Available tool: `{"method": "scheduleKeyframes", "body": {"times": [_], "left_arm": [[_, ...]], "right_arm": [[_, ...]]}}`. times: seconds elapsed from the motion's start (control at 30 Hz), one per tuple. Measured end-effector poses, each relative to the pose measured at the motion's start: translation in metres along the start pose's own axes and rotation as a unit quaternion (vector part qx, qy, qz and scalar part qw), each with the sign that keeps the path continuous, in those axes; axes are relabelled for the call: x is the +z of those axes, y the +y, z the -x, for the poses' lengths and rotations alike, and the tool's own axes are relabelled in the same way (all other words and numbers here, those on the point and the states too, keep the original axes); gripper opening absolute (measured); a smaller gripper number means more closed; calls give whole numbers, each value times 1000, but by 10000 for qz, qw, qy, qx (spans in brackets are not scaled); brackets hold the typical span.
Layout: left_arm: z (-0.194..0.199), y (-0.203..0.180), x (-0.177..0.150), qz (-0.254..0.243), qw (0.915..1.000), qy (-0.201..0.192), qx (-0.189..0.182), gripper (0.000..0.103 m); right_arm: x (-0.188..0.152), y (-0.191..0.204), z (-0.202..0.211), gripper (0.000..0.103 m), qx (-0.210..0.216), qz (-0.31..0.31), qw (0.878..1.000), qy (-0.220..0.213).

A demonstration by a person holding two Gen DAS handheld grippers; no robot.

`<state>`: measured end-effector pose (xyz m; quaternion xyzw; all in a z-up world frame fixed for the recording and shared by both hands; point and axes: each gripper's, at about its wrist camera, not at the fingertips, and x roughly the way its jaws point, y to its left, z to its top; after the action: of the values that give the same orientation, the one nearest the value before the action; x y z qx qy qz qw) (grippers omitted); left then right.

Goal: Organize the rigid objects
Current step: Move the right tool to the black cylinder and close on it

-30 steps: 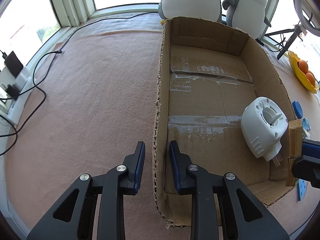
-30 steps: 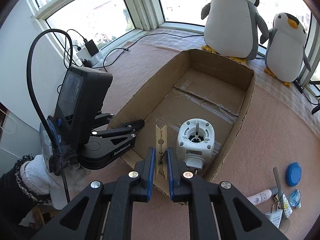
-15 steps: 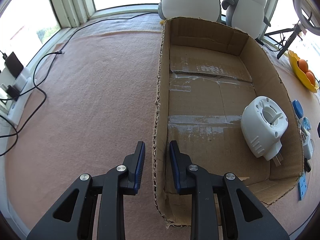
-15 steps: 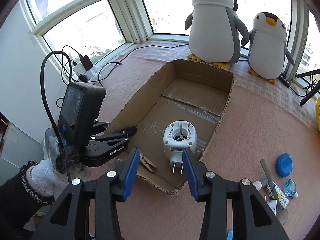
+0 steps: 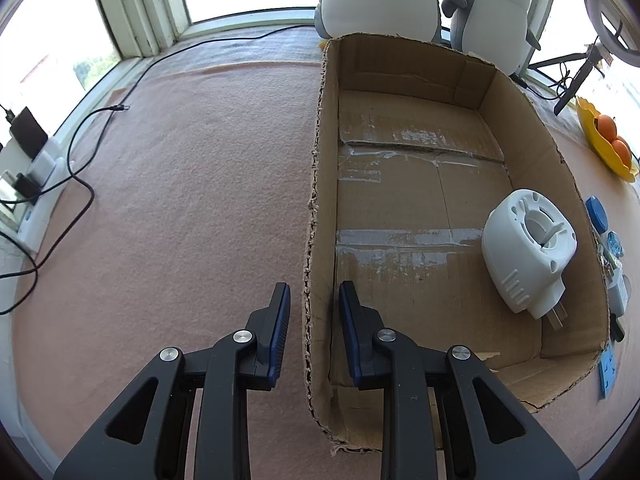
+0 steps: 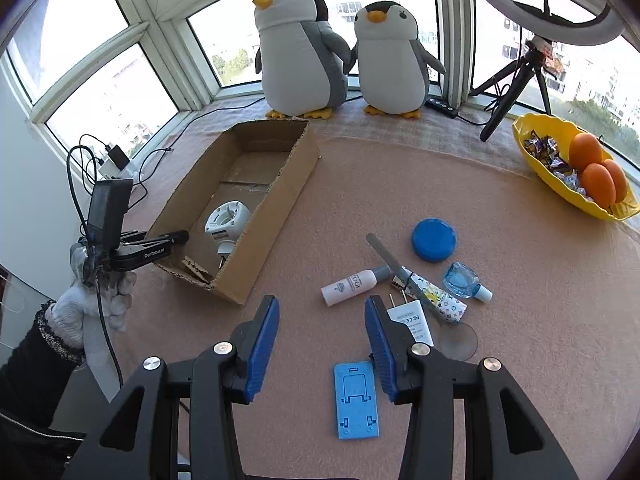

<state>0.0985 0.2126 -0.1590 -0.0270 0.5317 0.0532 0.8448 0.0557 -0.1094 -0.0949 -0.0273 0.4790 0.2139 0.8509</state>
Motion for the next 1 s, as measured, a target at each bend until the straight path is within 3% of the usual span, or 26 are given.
{"method": "scheduleKeyframes", "body": {"times": [0.13, 0.4, 1.0], "left_arm": [[0, 0, 0, -8, 10000, 1, 21, 23], [0, -2, 1, -35, 10000, 17, 85, 23], [0, -3, 0, -30, 9999, 22, 107, 23]], "right_arm": [[-19, -23, 4, 41, -251, -39, 9995, 204], [-39, -44, -20, 41, -266, 100, 9974, 669], [-44, -35, -77, 30, -539, 731, 9861, 1392]]}}
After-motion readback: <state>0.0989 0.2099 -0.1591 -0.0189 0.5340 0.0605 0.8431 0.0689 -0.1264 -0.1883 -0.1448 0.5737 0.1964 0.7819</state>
